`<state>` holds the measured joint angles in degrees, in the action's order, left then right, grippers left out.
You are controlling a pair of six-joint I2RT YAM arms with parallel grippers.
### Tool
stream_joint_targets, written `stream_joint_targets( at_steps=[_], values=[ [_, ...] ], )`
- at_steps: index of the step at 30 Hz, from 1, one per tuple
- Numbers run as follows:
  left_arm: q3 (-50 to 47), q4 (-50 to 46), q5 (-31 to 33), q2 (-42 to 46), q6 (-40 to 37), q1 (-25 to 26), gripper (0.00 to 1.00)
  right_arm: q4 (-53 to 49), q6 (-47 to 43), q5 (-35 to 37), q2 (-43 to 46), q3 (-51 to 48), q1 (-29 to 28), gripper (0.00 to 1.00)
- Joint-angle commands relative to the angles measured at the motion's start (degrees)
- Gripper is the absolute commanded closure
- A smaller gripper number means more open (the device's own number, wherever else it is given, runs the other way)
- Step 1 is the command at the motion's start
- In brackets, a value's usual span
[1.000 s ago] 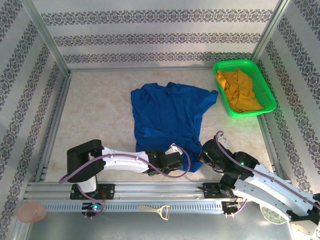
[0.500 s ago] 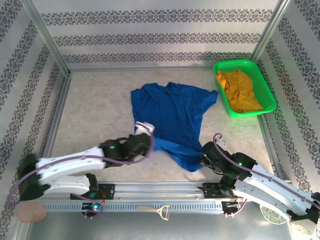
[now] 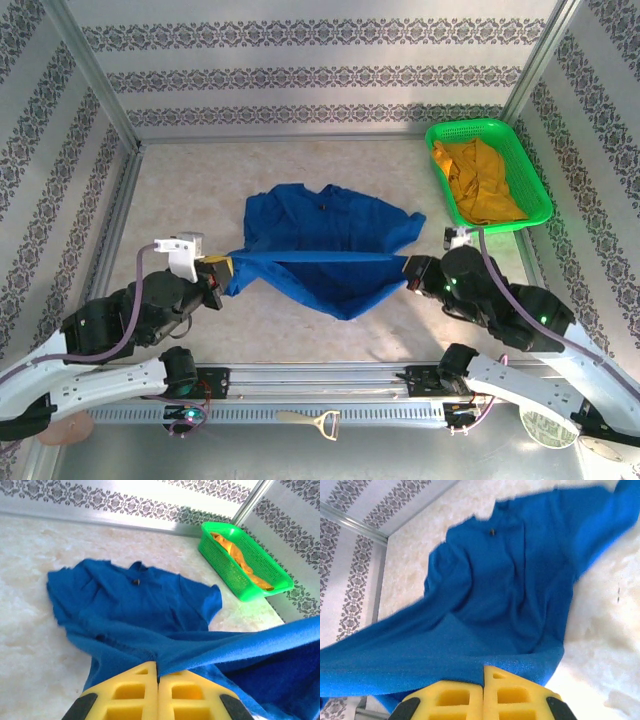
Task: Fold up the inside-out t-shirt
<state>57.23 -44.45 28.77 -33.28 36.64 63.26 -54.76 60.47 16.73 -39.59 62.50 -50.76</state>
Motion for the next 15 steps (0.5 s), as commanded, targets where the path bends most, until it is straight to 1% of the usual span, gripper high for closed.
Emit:
stream_joint_targets(
  at_steps=[1,6,12,15],
  values=[
    [4.3,1.9,2.0,-3.7,-5.9,-0.6,1.00,-1.7,-7.3,4.1,-3.7,5.8,2.4,1.00],
    [12.9,5.3,0.4,-10.2,-11.6,-0.6,1.00,0.6,-13.0,2.6,-7.8,16.9,5.6,1.00],
    [28.7,8.2,-2.7,-16.8,-17.4,-0.6,1.00,0.9,-21.0,4.9,-12.0,37.6,6.6,1.00],
    [37.0,10.0,-5.0,-20.4,-20.4,-0.6,1.00,2.3,-24.2,4.6,-14.6,47.2,6.5,1.00]
  ],
)
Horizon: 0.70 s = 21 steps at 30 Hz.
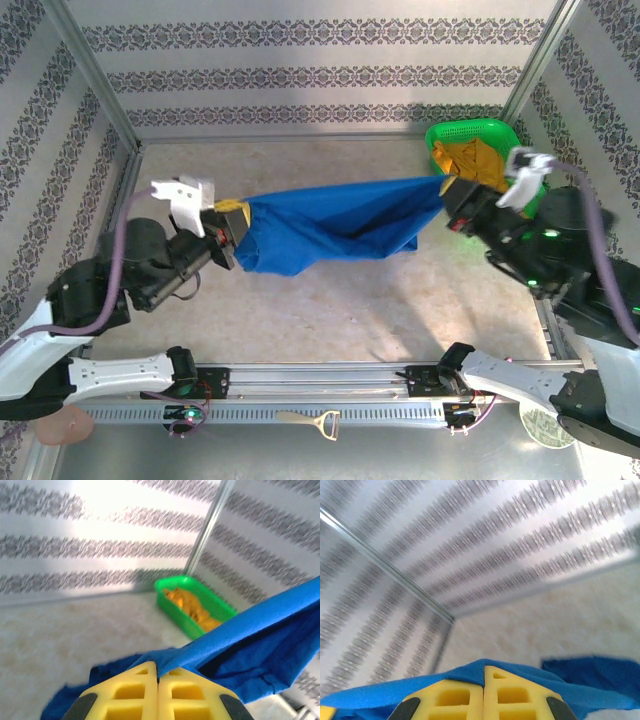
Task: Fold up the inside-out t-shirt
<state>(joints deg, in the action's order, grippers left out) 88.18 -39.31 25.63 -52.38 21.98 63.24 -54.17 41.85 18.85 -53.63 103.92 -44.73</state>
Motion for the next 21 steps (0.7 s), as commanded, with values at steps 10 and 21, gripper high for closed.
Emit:
stream_joint_targets(
  at_steps=[10,21],
  values=[
    [29.1,3.9,-8.6,-10.3,-8.9,-0.6,1.00,4.4,-10.0,-2.9,-8.7,27.6,0.5,1.00],
    [29.3,1.7,2.1,-18.0,-17.4,-9.1,1.00,4.7,-18.7,2.0,-20.2,29.7,7.1,1.00]
  ],
)
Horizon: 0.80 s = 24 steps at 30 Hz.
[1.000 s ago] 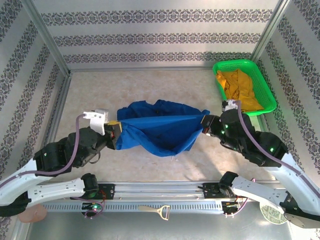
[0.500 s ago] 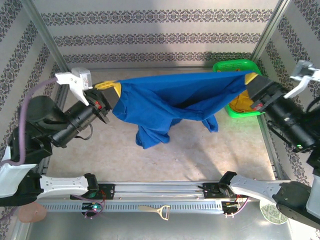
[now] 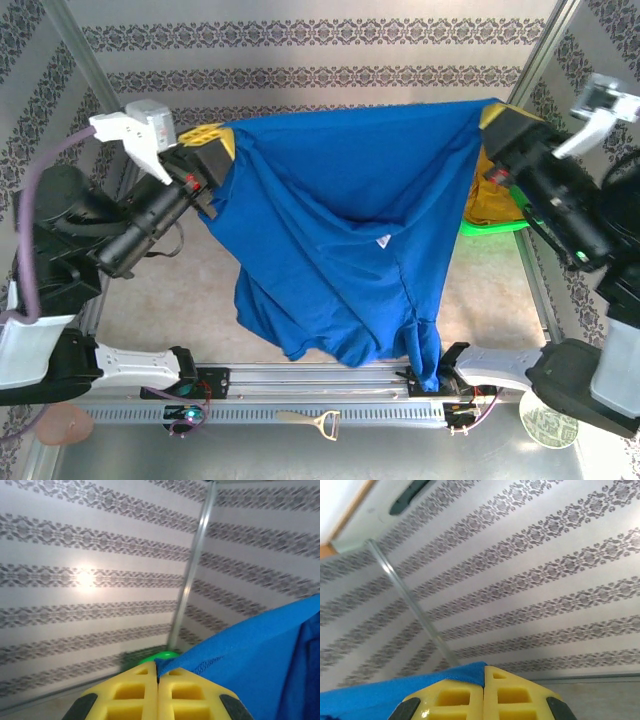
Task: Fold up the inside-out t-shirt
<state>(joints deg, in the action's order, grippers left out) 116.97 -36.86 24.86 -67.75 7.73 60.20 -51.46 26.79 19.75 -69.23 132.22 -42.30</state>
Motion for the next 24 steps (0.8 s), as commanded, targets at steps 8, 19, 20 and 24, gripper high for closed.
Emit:
stream_joint_targets(
  at_steps=[8,19,20,24],
  values=[
    [-2.7,3.9,-29.0,-17.3,18.6,-39.4,1.00,8.5,13.0,-33.1,-24.9,4.9,30.1,1.00],
    [51.8,-5.3,-35.1,-53.4,24.3,-49.1,1.00,17.8,30.0,-45.3,-47.7,30.2,38.8,1.00],
    [48.1,-4.3,-35.3,-51.0,23.0,-49.0,1.00,18.9,29.1,-45.4,-45.2,27.0,39.0,1.00],
    [31.8,-3.1,-36.6,-40.0,18.3,-49.1,1.00,14.1,24.9,-47.8,-42.5,28.3,39.2,1.00]
  ],
)
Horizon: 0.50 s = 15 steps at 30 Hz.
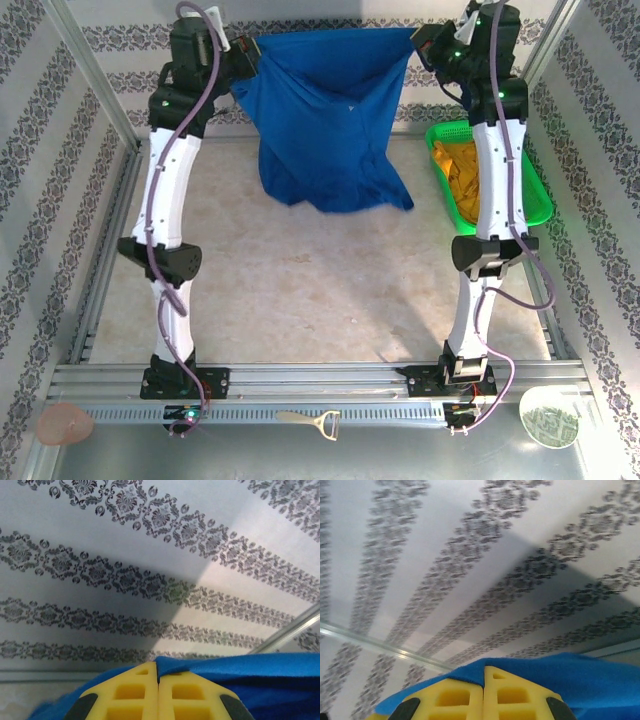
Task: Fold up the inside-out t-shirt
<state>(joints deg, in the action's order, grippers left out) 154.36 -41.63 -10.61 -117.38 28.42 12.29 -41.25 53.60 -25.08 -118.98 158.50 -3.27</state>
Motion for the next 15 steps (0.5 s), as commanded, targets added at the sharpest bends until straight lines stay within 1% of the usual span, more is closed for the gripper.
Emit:
stream_joint_targets(
  at_steps=[1,3,4,5,6,7,9,11,12,14,15],
  values=[
    [-10.6,2.1,-0.9,12.6,-3.5,-1.1,1.00,2.6,-3.5,-3.6,7.9,1.9,-0.2,1.00],
    [-26.3,6.6,-0.5,21.5,-5.4,-1.1,1.00,-2.9,-9.8,-3.6,11.3,-1.1,-2.2,1.00],
    [-34.2,9.4,-0.1,26.1,-5.8,-1.1,1.00,-5.0,-13.2,-2.7,14.0,-5.2,-4.1,1.00],
    [-43.8,12.5,0.4,31.4,-5.8,-1.1,1.00,-5.4,-16.5,-1.0,18.2,-12.8,-6.5,1.00],
    [-53.1,14.8,1.4,36.6,-6.0,-1.2,1.00,-3.1,-19.3,1.2,23.9,-23.8,-9.0,1.00],
    [-61.0,16.7,2.4,40.9,-6.1,-1.1,1.00,0.4,-20.1,3.4,29.3,-35.0,-11.0,1.00],
    [-79.1,20.5,4.7,50.2,-4.8,-1.2,1.00,9.6,-18.0,6.6,40.4,-60.7,-13.9,1.00],
    [-93.2,22.3,5.4,56.9,-3.4,-1.1,1.00,15.0,-15.7,9.5,48.5,-84.0,-16.1,1.00],
    [-99.7,22.7,5.5,59.8,-2.8,-1.2,1.00,18.1,-14.5,11.6,52.4,-94.3,-17.7,1.00],
    [-110.1,23.1,4.8,64.3,-0.4,-1.1,1.00,22.9,-11.4,15.5,57.8,-110.8,-20.6,1.00],
    [-115.1,23.8,3.9,66.3,0.7,-1.1,1.00,24.8,-9.6,17.1,60.2,-117.3,-21.8,1.00]
  ],
)
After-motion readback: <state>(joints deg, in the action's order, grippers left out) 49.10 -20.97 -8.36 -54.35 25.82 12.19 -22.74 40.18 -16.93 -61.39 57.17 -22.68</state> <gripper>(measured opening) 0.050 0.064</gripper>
